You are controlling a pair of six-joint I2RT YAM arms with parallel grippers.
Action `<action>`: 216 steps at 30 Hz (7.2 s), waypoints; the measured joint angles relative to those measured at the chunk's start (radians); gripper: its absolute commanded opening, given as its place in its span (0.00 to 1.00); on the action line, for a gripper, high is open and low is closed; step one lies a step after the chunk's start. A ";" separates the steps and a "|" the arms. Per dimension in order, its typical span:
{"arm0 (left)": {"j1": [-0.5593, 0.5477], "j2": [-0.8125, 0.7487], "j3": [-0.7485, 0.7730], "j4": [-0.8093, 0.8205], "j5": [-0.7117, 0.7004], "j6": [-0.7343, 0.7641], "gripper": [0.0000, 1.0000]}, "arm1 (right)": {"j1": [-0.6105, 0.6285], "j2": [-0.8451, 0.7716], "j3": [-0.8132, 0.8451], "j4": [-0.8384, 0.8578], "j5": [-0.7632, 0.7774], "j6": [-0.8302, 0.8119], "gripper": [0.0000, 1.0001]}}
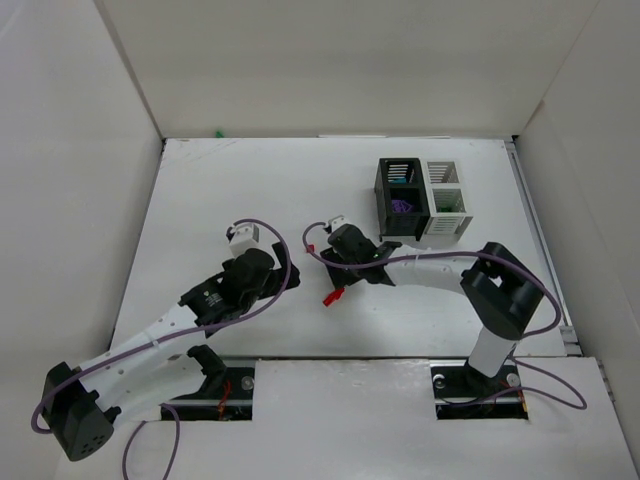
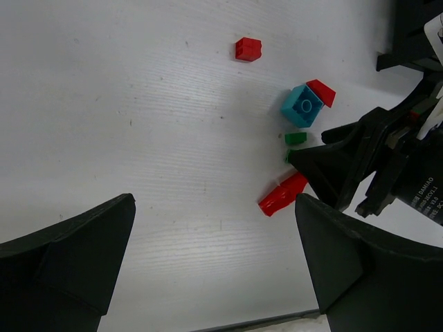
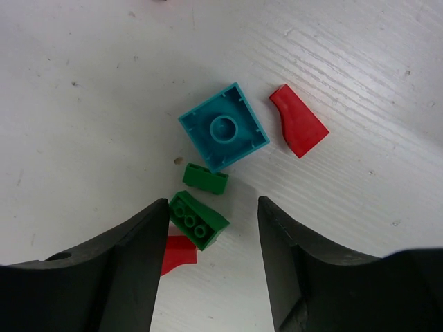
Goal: Sort the legos into containers by color
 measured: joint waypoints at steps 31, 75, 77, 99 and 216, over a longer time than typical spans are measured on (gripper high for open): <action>0.000 0.040 0.000 0.005 -0.002 -0.003 1.00 | 0.011 -0.100 0.024 -0.033 0.008 0.041 0.43; 0.000 0.023 0.000 -0.006 -0.006 0.007 1.00 | 0.027 -0.023 0.051 -0.027 0.046 0.118 0.28; 0.000 0.023 0.000 -0.005 -0.007 0.007 1.00 | 0.031 -0.082 0.051 -0.034 0.053 0.117 0.28; 0.026 0.267 0.089 0.165 0.069 0.166 1.00 | -0.488 -0.312 0.190 -0.218 0.283 0.115 0.27; 0.046 0.722 0.340 0.357 0.395 0.638 0.94 | -0.582 -0.323 0.305 -0.386 0.212 0.127 0.19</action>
